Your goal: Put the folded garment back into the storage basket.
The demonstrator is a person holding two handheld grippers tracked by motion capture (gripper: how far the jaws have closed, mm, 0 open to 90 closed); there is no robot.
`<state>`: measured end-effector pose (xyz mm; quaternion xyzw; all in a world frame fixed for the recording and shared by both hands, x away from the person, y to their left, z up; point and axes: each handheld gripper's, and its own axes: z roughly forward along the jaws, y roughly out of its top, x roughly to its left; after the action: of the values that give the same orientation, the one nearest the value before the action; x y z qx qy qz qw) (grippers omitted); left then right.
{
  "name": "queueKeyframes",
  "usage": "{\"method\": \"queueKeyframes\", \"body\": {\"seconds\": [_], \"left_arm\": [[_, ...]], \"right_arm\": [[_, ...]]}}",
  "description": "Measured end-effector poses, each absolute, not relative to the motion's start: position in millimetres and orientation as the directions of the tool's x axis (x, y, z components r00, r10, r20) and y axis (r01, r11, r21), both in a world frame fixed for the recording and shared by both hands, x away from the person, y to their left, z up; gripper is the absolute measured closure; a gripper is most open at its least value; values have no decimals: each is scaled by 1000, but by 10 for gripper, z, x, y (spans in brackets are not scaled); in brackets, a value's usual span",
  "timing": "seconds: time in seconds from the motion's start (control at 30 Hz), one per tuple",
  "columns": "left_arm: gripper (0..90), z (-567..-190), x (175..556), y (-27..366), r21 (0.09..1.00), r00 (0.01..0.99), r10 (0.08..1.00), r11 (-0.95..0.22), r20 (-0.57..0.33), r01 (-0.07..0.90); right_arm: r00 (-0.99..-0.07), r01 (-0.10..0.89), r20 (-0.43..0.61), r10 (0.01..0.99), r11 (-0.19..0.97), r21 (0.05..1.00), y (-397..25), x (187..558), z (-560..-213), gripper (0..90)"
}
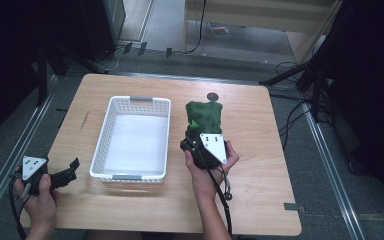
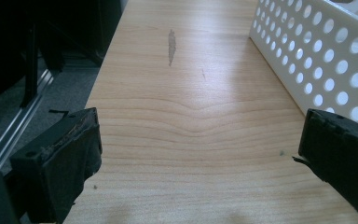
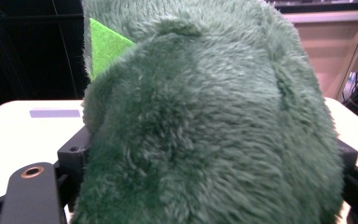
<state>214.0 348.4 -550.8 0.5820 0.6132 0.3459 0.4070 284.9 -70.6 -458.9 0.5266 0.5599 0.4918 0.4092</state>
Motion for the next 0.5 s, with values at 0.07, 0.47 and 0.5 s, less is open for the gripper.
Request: {"method": "queueKeyframes", "body": {"seconds": [0.07, 0.47, 0.5], "left_arm": [[4, -5508, 2140, 3484, 898, 9, 995, 83, -96, 433], [4, -5509, 2143, 3488, 897, 8, 995, 87, -101, 432], [4, -5509, 2143, 3488, 897, 8, 995, 87, -101, 432]], "right_arm": [[-122, 186, 64, 990, -40, 982, -628, 2842, -4570, 185], [-192, 263, 75, 979, -22, 965, -285, 2821, -4485, 180], [-197, 267, 76, 977, -21, 963, -256, 2816, -4473, 180]]}}
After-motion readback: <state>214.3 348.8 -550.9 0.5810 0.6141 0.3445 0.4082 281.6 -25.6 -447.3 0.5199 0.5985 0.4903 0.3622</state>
